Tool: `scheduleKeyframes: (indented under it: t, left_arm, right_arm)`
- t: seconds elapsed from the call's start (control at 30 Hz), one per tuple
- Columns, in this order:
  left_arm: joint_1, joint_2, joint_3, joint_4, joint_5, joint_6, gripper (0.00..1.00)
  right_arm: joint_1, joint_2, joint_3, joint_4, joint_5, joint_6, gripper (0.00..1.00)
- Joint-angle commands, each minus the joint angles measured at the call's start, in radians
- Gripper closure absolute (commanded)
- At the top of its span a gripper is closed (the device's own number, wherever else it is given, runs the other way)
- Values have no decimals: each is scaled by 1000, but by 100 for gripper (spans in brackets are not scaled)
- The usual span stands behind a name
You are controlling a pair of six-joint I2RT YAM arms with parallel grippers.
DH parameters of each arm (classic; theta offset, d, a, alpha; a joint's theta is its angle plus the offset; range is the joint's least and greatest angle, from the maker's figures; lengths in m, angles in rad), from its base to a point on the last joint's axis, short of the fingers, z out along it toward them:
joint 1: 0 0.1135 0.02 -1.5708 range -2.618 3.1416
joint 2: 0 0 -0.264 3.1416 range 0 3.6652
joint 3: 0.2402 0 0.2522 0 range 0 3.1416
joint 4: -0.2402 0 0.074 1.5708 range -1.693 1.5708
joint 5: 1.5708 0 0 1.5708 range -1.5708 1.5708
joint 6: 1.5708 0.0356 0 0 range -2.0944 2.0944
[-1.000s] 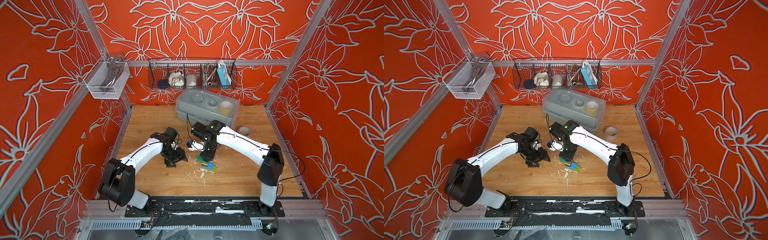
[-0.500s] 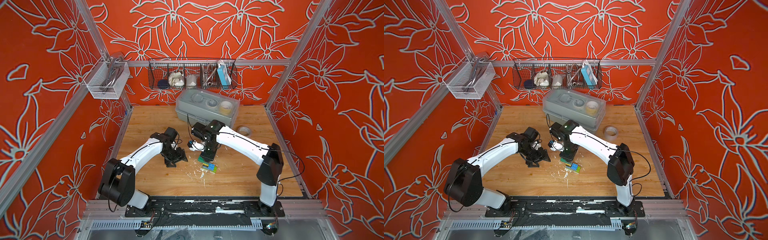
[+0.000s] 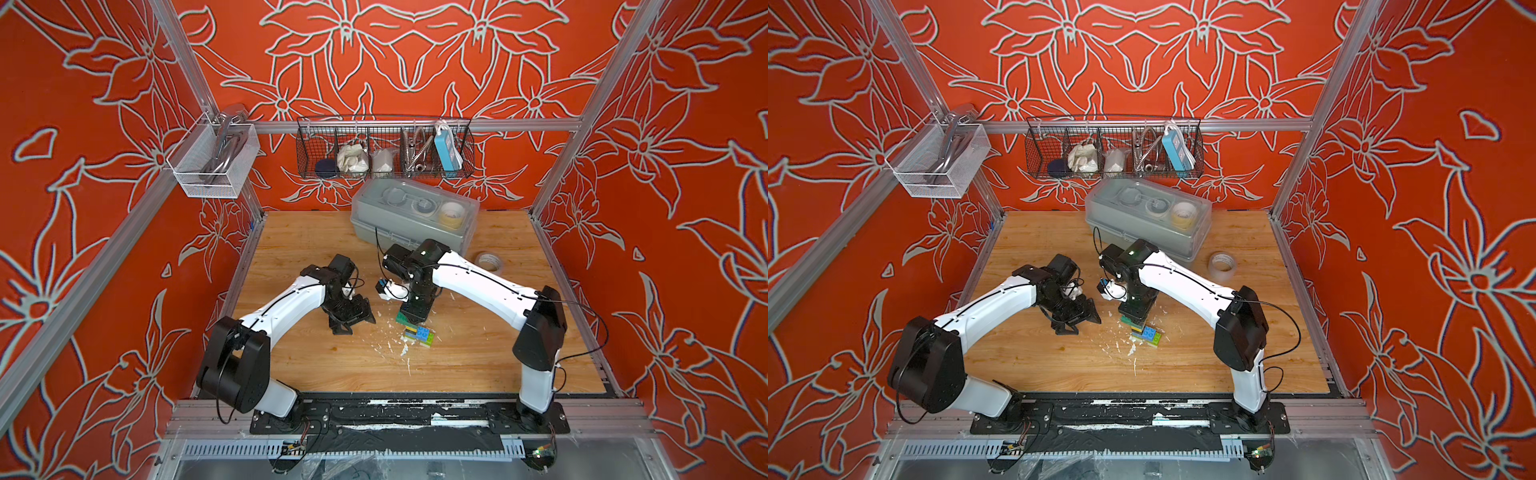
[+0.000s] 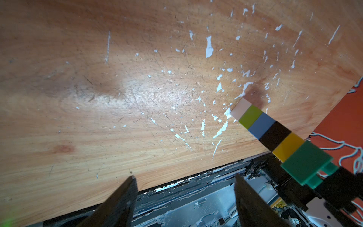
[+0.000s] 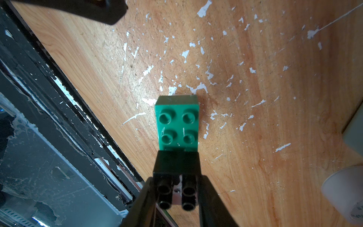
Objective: Assemble a giraffe with lego
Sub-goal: Assemble the lego brick with the lego brick.
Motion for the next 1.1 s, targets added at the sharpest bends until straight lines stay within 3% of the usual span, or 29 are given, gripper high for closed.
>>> scheduleKeyframes:
  t: [0.0, 0.37, 0.63, 1.07]
  left_arm:
    - [-4, -16, 11, -24, -6, 9, 23]
    - [-4, -26, 5, -23, -3, 12, 24]
    - [-4, -27, 5, -21, -2, 13, 24]
    - [-3, -36, -1, -20, 0, 10, 23]
  right_arm:
    - [-4, 13, -22, -10, -10, 14, 71]
    - [-4, 13, -10, -7, 37, 9, 71]
    - [-4, 18, 5, 3, -13, 28, 71]
    - [-6, 28, -37, -9, 8, 59, 72]
